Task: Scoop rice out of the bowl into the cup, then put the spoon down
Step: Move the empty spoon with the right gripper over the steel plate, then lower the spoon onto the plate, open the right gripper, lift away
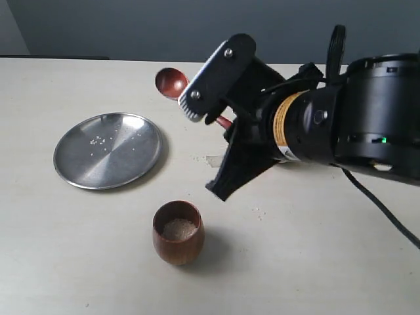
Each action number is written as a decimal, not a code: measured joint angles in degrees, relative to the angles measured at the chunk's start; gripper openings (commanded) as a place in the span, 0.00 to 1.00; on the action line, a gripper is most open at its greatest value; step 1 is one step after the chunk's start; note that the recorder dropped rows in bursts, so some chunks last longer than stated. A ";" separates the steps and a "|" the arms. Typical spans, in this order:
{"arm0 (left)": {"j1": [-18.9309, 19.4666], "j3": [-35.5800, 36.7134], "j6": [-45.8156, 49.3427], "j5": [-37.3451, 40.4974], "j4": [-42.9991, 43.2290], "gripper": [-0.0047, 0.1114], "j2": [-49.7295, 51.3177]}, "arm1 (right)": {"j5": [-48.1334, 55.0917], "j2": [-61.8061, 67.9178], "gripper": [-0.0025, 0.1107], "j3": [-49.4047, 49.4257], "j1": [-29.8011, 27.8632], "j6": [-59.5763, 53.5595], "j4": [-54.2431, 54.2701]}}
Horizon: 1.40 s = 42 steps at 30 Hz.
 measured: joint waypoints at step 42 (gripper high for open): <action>0.00 0.00 0.00 0.00 0.00 0.04 0.00 | -18.85 54.92 0.02 -44.02 -2.34 14.01 20.48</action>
